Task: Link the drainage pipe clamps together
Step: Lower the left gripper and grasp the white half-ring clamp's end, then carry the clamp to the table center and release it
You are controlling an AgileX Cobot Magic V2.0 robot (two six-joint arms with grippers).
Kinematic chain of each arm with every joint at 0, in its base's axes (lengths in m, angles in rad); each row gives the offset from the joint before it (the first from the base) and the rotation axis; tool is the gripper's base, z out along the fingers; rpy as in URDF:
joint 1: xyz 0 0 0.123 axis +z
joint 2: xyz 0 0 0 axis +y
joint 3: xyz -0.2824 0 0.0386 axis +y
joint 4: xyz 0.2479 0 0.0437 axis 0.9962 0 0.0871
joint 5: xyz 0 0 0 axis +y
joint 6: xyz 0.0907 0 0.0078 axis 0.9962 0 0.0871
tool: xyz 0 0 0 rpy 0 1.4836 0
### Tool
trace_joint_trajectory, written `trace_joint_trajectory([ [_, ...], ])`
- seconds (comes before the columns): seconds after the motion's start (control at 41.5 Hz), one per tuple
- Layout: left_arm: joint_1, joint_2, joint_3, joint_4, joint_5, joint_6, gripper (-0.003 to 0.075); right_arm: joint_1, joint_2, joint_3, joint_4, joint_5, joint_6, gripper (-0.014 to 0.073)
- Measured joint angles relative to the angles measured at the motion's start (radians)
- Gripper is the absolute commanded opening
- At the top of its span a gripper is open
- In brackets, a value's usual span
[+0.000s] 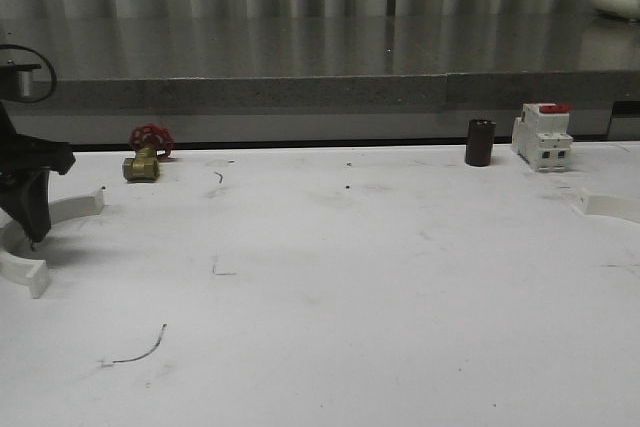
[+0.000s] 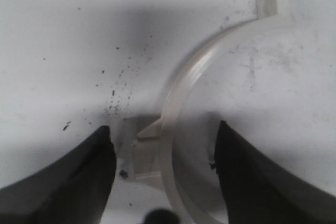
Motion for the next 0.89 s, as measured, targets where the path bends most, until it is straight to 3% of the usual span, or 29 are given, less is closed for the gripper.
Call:
trace_joint_trajectory([
  [0.12,0.000,0.010,-0.002,0.000,-0.007,0.000,0.0389,0.000,0.000,0.000,0.000,0.000,0.000,0.0428],
  [0.385,0.000,0.012,-0.004,0.000,-0.011,0.000,0.0150,0.000,0.000,0.000,0.000,0.000,0.000,0.0428],
  [0.506,0.000,0.012,-0.009,-0.002,-0.009,0.000,0.0081,0.000,0.000,0.000,0.000,0.000,0.000,0.0428],
  [0.891,-0.063,-0.049,-0.142,-0.004,0.128,0.000,0.0072,0.000,0.000,0.000,0.000,0.000,0.000,0.0428],
])
